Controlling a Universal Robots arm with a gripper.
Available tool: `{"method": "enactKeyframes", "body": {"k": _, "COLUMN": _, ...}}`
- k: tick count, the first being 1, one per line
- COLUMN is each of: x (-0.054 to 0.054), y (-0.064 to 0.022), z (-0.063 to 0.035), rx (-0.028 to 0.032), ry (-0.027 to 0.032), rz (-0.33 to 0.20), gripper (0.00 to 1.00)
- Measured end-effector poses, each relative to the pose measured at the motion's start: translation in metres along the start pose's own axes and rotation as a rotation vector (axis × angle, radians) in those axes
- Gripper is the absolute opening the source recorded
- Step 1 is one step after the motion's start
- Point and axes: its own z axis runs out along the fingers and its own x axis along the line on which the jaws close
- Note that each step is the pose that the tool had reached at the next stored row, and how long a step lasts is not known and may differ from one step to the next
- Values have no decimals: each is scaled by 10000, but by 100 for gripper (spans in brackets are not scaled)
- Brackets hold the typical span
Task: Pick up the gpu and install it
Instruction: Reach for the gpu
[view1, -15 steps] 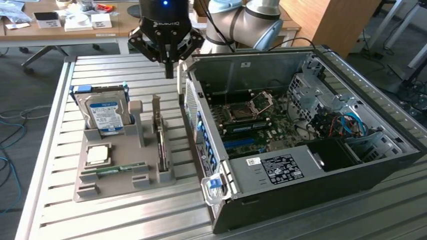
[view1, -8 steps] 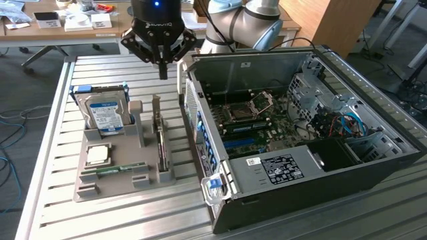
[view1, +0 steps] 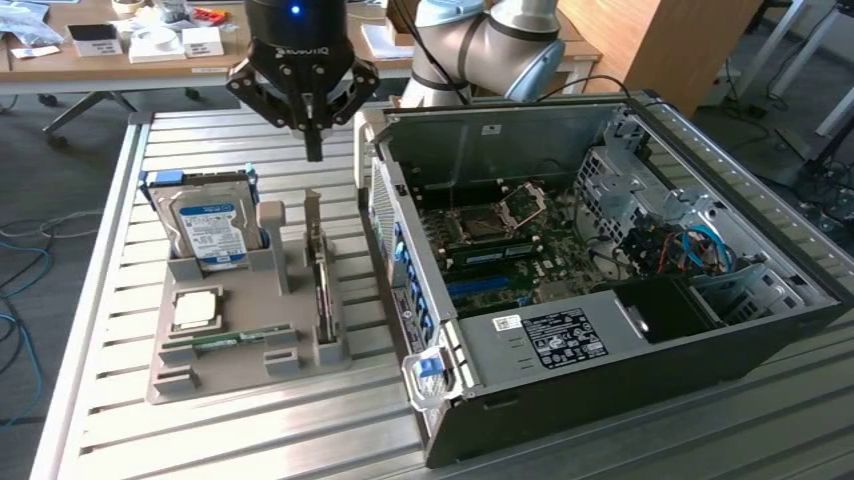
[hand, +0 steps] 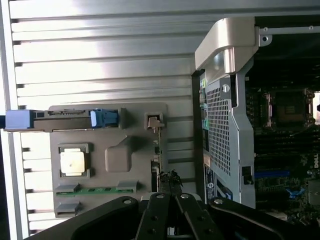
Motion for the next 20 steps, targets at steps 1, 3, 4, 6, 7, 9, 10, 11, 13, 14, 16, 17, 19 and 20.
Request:
{"method": "enactKeyframes", "body": {"k": 1, "x": 14, "y": 0, "z": 1, "rx": 0, "ry": 0, "rz": 2, "gripper": 11}}
{"method": "enactKeyframes", "body": {"k": 3, "x": 44, "y": -1, "z": 5, "rx": 1, "ry": 0, "rz": 7, "gripper": 11}}
{"method": "enactKeyframes", "body": {"k": 4, "x": 58, "y": -1, "z": 6, "rx": 0, "ry": 0, "rz": 9, "gripper": 11}}
{"method": "enactKeyframes", "body": {"k": 6, "x": 73, "y": -1, "z": 8, "rx": 0, "ry": -1, "rz": 12, "gripper": 11}}
{"method": "enactKeyframes", "body": {"k": 7, "x": 73, "y": -2, "z": 8, "rx": 0, "ry": 0, "rz": 11, "gripper": 11}}
{"method": "enactKeyframes", "body": {"k": 9, "x": 74, "y": -1, "z": 7, "rx": 0, "ry": 0, "rz": 12, "gripper": 11}}
{"method": "enactKeyframes", "body": {"k": 10, "x": 74, "y": -2, "z": 8, "rx": 0, "ry": 0, "rz": 12, "gripper": 11}}
{"method": "enactKeyframes", "body": {"k": 11, "x": 75, "y": -2, "z": 8, "rx": 0, "ry": 0, "rz": 13, "gripper": 11}}
{"method": "enactKeyframes", "body": {"k": 13, "x": 74, "y": -11, "z": 7, "rx": 0, "ry": 0, "rz": 12, "gripper": 11}}
{"method": "enactKeyframes", "body": {"k": 14, "x": 73, "y": -14, "z": 7, "rx": 0, "ry": 1, "rz": 12, "gripper": 11}}
{"method": "enactKeyframes", "body": {"k": 16, "x": 73, "y": -23, "z": 7, "rx": 0, "ry": 0, "rz": 12, "gripper": 11}}
{"method": "enactKeyframes", "body": {"k": 17, "x": 72, "y": -28, "z": 6, "rx": 0, "ry": 0, "rz": 12, "gripper": 11}}
{"method": "enactKeyframes", "body": {"k": 19, "x": 72, "y": -37, "z": 6, "rx": 1, "ry": 0, "rz": 12, "gripper": 11}}
{"method": "enactKeyframes", "body": {"k": 20, "x": 72, "y": -42, "z": 6, "rx": 0, "ry": 0, "rz": 12, "gripper": 11}}
